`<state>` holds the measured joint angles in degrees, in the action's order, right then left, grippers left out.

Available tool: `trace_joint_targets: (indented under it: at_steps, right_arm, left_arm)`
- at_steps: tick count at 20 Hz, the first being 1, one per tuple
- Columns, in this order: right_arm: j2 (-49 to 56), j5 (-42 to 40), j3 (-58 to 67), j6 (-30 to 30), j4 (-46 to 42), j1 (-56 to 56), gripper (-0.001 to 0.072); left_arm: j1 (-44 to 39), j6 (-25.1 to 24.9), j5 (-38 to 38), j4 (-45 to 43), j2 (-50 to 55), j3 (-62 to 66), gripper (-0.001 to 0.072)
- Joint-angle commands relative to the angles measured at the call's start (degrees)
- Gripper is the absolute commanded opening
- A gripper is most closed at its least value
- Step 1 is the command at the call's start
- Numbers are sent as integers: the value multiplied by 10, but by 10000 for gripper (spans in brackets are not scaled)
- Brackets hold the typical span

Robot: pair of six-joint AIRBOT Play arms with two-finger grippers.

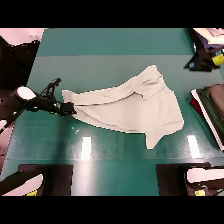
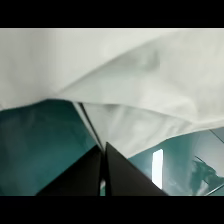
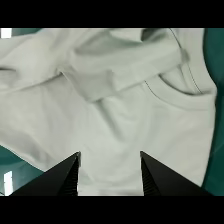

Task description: Fold the shirts.

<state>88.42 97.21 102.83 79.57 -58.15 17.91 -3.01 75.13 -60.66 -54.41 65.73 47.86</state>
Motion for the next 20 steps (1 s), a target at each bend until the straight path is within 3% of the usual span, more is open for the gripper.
trace_joint_targets:
  at_steps: [1,5,8,15,20]
  right_arm:
    - [-61,-47,-170,-1,-56,54,429]
    - [-126,-137,-385,-14,-74,119,430]
    - [-131,-159,-468,-44,-75,148,430]
    - [-131,-233,-536,-62,-75,123,430]
    - [-117,-236,-535,-62,-74,88,430]
  left_arm:
    - [1,-1,-18,-11,-70,1,29]
    - [1,-2,-50,-10,-85,1,29]
    - [1,-1,-52,-9,-85,1,29]
    - [1,0,-56,-9,-85,1,29]
    - [1,0,-63,-9,-85,1,29]
